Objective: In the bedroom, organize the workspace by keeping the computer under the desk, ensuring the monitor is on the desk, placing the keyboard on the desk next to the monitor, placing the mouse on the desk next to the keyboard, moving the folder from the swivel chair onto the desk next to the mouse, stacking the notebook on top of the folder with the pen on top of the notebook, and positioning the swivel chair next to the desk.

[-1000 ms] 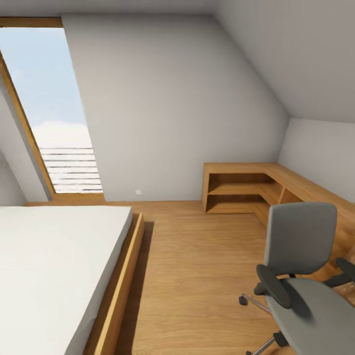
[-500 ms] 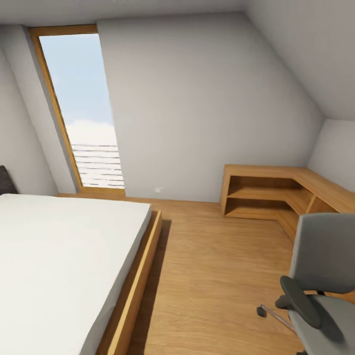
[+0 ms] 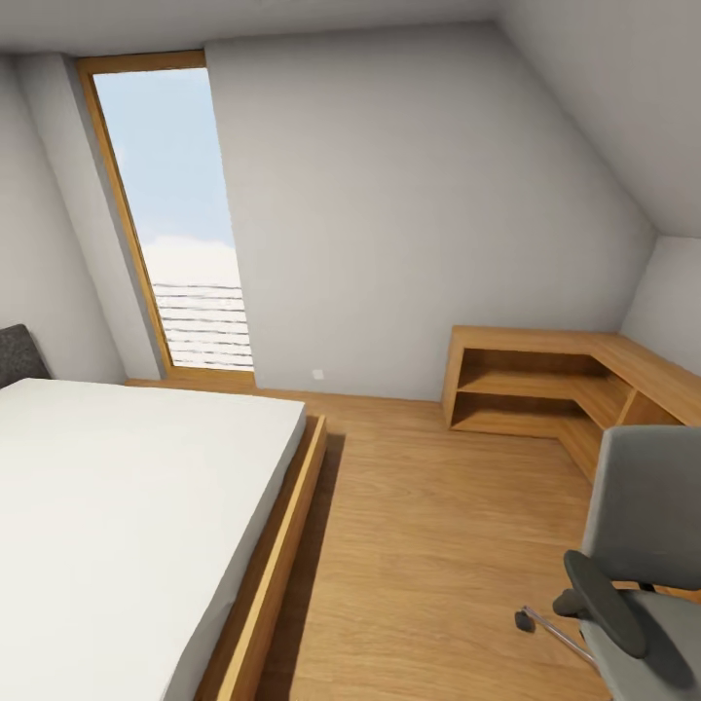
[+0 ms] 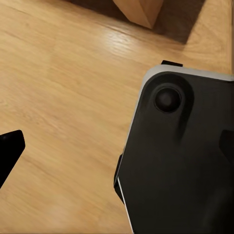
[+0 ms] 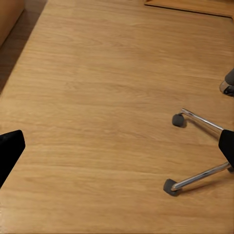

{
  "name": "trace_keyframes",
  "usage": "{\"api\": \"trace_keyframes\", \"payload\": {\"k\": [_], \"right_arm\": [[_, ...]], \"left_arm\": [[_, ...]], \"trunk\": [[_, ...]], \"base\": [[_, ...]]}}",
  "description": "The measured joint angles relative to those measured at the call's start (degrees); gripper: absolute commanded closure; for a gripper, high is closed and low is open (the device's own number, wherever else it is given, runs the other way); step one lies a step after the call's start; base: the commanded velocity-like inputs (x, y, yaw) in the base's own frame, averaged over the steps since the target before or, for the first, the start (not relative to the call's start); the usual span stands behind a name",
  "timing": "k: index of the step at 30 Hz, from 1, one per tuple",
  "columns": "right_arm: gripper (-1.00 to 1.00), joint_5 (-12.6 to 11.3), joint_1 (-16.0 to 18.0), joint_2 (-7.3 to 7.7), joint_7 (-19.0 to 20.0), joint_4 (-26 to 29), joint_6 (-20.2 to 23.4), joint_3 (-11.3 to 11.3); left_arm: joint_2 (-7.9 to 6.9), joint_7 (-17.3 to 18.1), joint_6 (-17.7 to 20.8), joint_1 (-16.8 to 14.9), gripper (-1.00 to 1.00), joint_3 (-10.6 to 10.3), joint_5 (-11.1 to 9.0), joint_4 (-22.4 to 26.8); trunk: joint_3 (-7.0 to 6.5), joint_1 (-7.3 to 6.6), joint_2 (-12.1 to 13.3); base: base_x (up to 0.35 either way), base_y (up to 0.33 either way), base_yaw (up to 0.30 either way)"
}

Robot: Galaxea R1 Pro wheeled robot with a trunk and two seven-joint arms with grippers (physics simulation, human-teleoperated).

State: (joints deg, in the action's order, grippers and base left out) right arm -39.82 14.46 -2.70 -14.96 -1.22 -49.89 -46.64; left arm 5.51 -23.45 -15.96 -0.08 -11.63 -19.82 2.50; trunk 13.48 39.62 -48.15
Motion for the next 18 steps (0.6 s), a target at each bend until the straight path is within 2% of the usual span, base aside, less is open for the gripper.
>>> {"api": "trace_keyframes", "payload": {"k": [9, 18], "right_arm": [[-1.0, -0.04, -0.01, -0.16, -0.1, 0.02, -0.06, 0.01], [-1.0, -0.09, -0.02, -0.07, -0.07, 0.02, -0.06, 0.08]], "left_arm": [[0.26, 0.02, 0.17, 0.0, -1.0, 0.05, 0.0, 0.01], [0.28, 0.02, 0.06, 0.0, -1.0, 0.08, 0.01, 0.02]], "trunk": [[0.0, 0.0, 0.0], [0.0, 0.0, 0.0]], "base": [[0.0, 0.0, -0.023], [0.0, 0.0, -0.218]]}}
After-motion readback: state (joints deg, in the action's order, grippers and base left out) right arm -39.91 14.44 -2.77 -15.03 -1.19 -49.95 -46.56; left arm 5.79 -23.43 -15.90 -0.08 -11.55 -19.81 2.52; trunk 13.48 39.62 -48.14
